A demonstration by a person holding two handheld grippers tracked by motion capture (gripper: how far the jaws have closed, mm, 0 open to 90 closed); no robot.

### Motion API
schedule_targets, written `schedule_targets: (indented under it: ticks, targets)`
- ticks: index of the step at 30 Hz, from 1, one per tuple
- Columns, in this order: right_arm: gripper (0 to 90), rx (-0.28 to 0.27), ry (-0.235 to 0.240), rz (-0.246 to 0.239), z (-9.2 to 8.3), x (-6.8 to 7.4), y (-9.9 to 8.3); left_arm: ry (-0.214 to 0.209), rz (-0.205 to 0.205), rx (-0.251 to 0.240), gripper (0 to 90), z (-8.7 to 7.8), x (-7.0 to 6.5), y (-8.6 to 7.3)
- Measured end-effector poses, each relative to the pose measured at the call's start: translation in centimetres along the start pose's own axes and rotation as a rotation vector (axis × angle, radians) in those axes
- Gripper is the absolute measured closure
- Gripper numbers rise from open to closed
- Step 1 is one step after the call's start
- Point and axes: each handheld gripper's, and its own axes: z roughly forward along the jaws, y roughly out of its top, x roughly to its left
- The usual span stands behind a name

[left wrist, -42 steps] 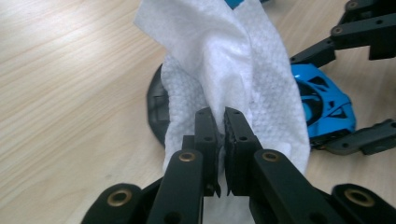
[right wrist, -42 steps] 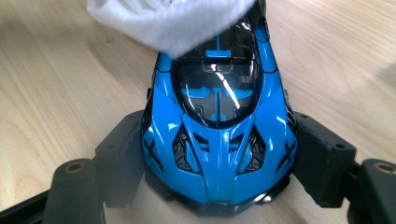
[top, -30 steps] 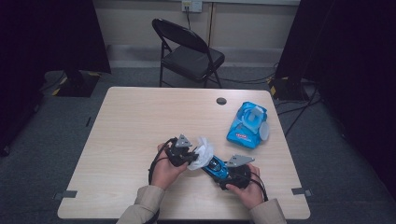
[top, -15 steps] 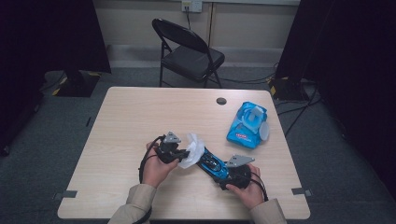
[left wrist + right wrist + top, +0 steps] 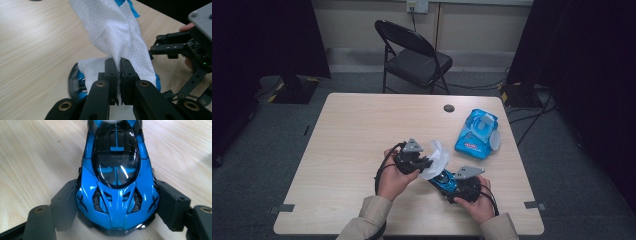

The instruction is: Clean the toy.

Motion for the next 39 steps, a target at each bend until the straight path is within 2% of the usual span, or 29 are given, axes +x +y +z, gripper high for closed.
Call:
schedule_targets:
  ticks: [12, 16, 19, 27, 30, 36, 38, 39]
  targets:
    - [26.2, 0.0, 0.0, -0.001, 0.0, 0.0, 0.0, -0.062, 0.037, 0.05, 86.1, 4.2, -3.0, -0.1]
    - [26.2, 0.001, 0.0, 0.0, 0.0, 0.0, 0.0, -0.071, 0.057, 0.069, 85.6, 5.6, -3.8, -0.3]
    - [26.2, 0.001, 0.0, 0.001, 0.0, 0.0, 0.0, -0.061, 0.096, 0.108, 85.1, 6.4, -4.3, -0.7]
    - [26.2, 0.0, 0.0, -0.001, 0.0, 0.0, 0.0, -0.056, 0.11, 0.112, 85.5, 6.9, -4.3, -0.9]
    - [26.2, 0.0, 0.0, 0.0, 0.0, 0.0, 0.0, -0.05, 0.095, 0.097, 85.5, 6.9, -4.0, -0.9]
    - [26.3, 0.0, 0.0, 0.0, 0.0, 0.0, 0.0, -0.034, 0.095, 0.083, 85.4, 6.7, -3.4, -0.8]
    - [26.3, 0.0, 0.0, 0.0, 0.0, 0.0, 0.0, -0.041, 0.073, 0.074, 85.4, 6.7, -3.1, -0.8]
    - [26.3, 0.0, 0.0, 0.0, 0.0, 0.0, 0.0, -0.038, 0.076, 0.076, 85.4, 6.7, -2.9, -0.8]
